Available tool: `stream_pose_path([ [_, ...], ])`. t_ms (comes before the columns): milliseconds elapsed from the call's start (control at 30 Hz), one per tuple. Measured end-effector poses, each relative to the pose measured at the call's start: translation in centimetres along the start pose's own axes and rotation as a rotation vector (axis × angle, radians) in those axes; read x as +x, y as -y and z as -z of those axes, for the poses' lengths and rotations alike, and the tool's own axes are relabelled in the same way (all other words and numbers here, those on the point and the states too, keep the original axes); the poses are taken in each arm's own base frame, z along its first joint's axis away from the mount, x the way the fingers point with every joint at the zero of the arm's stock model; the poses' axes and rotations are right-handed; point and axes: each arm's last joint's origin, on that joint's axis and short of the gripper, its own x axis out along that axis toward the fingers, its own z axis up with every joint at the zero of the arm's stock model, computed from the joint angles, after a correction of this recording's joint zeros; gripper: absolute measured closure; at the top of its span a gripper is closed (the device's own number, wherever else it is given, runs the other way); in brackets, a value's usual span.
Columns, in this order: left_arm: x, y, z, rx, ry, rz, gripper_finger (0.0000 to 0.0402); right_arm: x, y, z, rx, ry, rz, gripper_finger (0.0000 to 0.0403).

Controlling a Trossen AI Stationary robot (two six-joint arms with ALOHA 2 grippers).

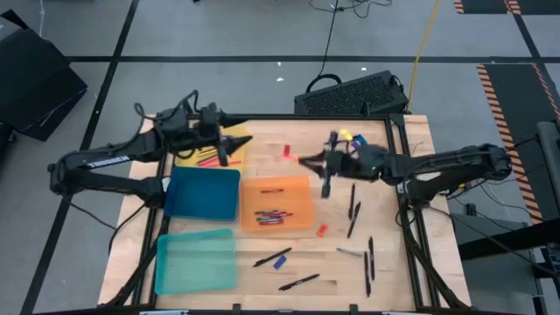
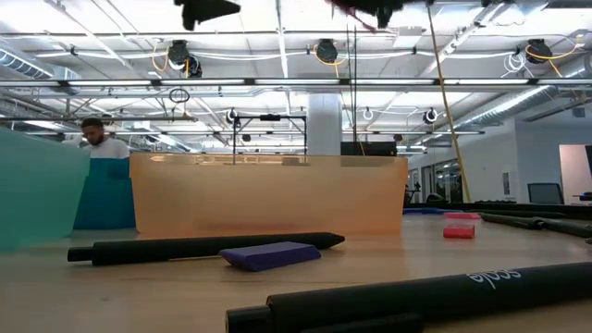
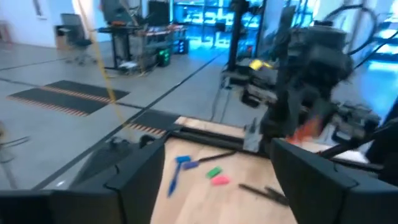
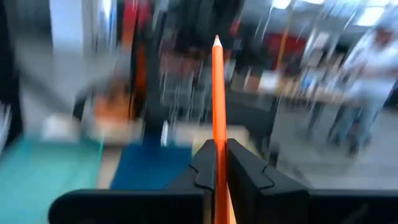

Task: Sort crayons/erasers/pens/pencils in bins
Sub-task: Put the orange pencil into yellow bin

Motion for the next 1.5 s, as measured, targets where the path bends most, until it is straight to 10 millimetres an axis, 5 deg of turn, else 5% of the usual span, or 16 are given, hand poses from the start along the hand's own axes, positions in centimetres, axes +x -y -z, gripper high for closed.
stream_pose_path([
  [233,3.4,0.9,0.1,-0.006,0.138,0.119,0.0068,0.3,2.8,-2.3,0.093,0.307,0.074,0.0388],
  [500,9.5,1.1,-0.7,-0.056,0.203,0.237,0.0131,1.5,3.7,-1.3,0.148,0.321,0.087,0.0389],
  [667,11.7,1.0,-2.3,-0.057,0.216,0.267,0.017,1.6,4.4,-1.2,0.148,0.321,0.112,0.0389],
  [833,12.4,0.1,-3.0,-0.046,0.227,0.24,0.0237,1.5,4.9,-1.4,0.147,0.346,0.133,0.0389],
  [1033,13.0,-0.6,-3.0,-0.047,0.223,0.241,0.0376,1.6,4.9,-1.0,0.147,0.316,0.137,0.0389],
  [1300,13.0,-0.8,-3.2,0.026,0.151,0.235,0.0381,1.7,4.9,-0.7,0.15,0.274,0.157,0.0347],
  [1500,8.9,-3.6,-3.6,0.154,-0.232,0.049,0.0382,1.6,4.7,-0.1,0.189,0.172,0.138,0.0261],
])
